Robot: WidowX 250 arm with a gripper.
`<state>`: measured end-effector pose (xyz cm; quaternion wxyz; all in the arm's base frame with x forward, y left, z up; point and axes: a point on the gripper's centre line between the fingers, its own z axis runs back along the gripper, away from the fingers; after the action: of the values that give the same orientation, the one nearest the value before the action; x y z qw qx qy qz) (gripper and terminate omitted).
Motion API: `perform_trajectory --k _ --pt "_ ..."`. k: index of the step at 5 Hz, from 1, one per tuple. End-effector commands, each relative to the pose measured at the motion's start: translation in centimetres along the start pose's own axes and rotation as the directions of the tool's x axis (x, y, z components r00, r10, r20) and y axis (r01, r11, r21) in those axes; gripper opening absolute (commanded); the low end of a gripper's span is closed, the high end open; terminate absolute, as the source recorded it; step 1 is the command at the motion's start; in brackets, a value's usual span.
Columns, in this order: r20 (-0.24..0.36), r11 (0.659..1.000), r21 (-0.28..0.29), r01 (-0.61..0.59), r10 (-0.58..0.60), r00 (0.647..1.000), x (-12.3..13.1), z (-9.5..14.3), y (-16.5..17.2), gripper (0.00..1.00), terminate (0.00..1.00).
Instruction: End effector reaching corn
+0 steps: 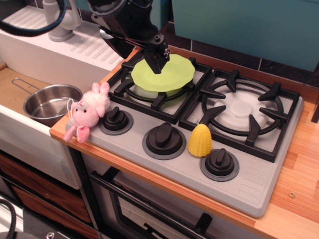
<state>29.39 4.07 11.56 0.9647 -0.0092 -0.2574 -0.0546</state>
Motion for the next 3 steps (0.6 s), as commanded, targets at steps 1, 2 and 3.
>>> perform_trajectory --k 1,2,3 --pt "0.000 1.000 0.000 0.000 0.000 1.000 0.0 0.0 0.0 1.00 0.00" --pt "0.012 1.000 -0.007 -0.002 0.002 1.000 0.1 -0.5 -1.0 1.00 0.00" --pt "0.020 0.999 0.023 -0.039 0.038 0.999 0.3 -0.5 -3.8 1.00 0.00"
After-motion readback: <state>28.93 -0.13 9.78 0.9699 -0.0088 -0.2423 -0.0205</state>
